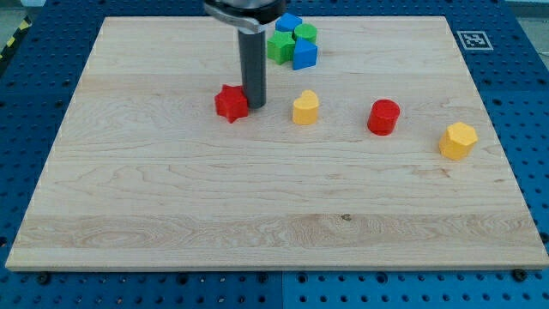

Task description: Push the red circle towards the red star

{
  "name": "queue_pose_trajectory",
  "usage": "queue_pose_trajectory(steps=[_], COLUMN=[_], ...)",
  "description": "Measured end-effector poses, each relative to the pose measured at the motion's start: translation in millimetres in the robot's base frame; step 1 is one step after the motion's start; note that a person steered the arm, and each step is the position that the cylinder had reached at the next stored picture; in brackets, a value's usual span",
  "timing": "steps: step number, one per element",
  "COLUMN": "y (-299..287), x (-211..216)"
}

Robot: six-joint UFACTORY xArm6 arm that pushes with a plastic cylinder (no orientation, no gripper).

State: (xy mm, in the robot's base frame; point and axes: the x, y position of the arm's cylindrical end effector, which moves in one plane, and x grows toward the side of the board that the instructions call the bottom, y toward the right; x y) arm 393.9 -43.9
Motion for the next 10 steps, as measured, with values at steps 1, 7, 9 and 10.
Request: queue_pose_trajectory(steps=[1,7,9,10], y=[-1.6,234.8,199.9,175.0], x=[-0.5,3.6,26.7,36.7])
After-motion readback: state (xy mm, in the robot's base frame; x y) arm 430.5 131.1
